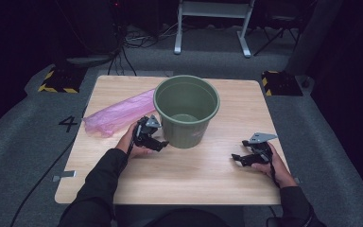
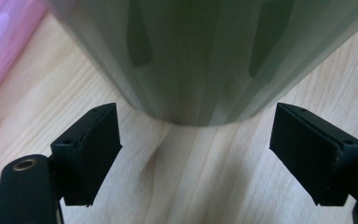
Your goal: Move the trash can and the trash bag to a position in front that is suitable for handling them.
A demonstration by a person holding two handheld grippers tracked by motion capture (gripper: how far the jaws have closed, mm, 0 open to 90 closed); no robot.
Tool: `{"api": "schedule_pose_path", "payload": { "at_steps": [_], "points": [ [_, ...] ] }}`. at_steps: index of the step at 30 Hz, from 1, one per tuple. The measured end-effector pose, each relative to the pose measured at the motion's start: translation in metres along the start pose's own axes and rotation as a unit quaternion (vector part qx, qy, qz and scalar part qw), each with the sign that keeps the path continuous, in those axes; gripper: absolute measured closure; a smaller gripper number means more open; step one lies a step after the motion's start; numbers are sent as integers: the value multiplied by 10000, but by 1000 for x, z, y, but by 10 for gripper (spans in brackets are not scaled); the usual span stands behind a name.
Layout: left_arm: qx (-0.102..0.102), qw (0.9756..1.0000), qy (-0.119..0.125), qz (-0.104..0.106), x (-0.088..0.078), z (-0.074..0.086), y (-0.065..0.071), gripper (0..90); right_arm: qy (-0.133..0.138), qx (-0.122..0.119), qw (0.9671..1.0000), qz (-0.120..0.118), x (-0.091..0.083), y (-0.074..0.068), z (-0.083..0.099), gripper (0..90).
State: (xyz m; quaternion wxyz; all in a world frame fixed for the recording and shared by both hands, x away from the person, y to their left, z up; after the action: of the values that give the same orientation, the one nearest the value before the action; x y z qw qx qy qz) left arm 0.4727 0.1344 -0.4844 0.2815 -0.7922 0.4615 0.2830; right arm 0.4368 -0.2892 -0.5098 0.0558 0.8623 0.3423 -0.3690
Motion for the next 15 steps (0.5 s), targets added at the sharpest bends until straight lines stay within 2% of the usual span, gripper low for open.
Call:
{"api": "schedule_pose_path", "payload": {
  "at_steps": [2, 3, 4, 9, 15],
  "points": [
    [57, 10000, 19, 63, 2, -2, 2, 165, 0, -1, 10000, -1, 0, 0, 0, 173],
    [145, 9999, -46, -37, 5, -4, 4, 150, 0, -1, 10000, 0, 0, 0, 0, 173],
    [121, 9999, -35, -89, 6, -4, 4, 159, 0, -2, 10000, 0, 0, 0, 0, 173],
    [75, 9999, 55, -68, 10, -7, 4, 157, 0, -3, 10000, -2, 0, 0, 0, 173],
    [150, 9998, 97, -123, 21, -16, 9, 166, 0, -2, 10000, -5, 0, 0, 0, 173]
  ]
}}
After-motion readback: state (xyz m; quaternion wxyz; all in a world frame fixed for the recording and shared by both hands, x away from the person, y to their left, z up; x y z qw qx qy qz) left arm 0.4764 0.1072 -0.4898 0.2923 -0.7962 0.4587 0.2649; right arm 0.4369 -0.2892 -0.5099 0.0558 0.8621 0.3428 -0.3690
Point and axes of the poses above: each handheld gripper's, and its own axes: x roughly forward along the jaws, z roughly out of its underside, y roughly to its right, the point moved 1 cm from there along x, roughly forward along the jaws, and after that the axes turned 13 degrees about x, right-handed, at the moved point
